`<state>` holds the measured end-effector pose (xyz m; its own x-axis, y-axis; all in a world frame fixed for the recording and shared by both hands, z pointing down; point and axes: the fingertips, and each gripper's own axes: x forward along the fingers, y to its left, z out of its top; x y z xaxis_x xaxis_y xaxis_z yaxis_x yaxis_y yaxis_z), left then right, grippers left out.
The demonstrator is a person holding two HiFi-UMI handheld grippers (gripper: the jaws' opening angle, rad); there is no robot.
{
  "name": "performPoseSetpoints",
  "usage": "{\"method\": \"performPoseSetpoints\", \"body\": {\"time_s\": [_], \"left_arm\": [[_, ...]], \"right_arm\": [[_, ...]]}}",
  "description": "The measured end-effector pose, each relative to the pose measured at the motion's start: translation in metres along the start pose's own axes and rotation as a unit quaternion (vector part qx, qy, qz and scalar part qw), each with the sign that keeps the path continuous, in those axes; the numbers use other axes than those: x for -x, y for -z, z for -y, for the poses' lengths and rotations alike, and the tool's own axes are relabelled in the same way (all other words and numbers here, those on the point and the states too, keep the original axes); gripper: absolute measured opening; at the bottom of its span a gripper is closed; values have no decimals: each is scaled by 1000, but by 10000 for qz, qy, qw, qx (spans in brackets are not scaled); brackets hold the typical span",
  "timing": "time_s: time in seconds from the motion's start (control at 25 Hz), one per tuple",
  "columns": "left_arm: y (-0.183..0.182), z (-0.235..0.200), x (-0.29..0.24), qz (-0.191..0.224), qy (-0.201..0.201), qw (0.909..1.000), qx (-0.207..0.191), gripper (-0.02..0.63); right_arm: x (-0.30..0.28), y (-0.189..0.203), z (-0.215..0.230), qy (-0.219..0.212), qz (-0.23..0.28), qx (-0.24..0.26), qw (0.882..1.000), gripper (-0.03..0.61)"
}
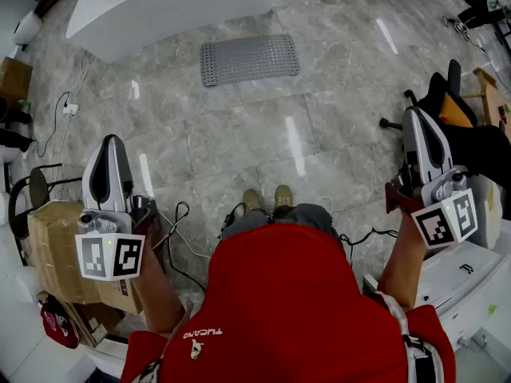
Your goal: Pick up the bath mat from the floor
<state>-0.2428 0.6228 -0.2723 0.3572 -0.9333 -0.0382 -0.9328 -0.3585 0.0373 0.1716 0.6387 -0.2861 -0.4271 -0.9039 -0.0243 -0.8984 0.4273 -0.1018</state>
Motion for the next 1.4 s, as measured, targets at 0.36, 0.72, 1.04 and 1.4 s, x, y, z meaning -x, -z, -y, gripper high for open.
{"method": "performPoseSetpoints", "body": {"time_s": [0.36, 0.72, 1.04, 1.4], "left_arm": [[2, 4, 3, -16, -110, 9999, -17, 5], [-2, 16, 1, -25, -358, 9993, -93, 5], [-6, 29, -10, 26, -635, 9978, -192, 5], [-7, 29, -35, 12, -669, 9975, -232, 5]], "right_arm": [[-3, 4, 6, -83, -20, -11, 10000, 2], [1, 2, 37, -68, 70, -74, 9999, 2], [2, 6, 68, -174, 74, -21, 9998, 2], [-11, 8, 83, -233, -5, -2, 9997, 2]]}}
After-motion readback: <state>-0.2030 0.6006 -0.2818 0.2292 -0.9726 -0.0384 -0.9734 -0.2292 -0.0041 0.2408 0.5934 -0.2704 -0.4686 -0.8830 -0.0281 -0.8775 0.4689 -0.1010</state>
